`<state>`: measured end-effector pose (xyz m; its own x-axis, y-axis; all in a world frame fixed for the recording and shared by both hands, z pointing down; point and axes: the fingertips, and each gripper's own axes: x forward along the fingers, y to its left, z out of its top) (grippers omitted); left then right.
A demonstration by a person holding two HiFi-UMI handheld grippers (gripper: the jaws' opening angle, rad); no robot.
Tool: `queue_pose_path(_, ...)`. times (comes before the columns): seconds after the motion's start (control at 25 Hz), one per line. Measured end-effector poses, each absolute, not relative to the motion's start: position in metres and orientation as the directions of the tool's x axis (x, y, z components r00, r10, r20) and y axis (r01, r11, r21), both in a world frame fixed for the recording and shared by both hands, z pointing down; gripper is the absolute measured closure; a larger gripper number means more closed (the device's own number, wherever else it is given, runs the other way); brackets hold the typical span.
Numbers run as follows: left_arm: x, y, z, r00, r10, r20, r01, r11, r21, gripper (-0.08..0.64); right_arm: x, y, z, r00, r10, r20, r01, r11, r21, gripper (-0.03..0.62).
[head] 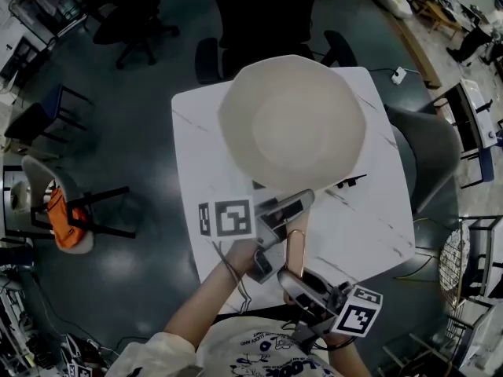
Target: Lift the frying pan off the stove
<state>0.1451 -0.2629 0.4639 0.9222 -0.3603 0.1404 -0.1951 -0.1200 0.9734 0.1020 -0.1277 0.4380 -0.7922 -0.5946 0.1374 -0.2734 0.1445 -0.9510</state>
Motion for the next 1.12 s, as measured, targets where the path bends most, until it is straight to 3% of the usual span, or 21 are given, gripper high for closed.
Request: queue_pose_path(1.12,0.1416,-0.26,0.458,0.928,-0.349,0.127,-0.187,-0.143,0.972,0.383,0.0933,-0.1255,0.4301,-0.792,-0.594,0.139,-0.313,0.2,-0.928,0.448)
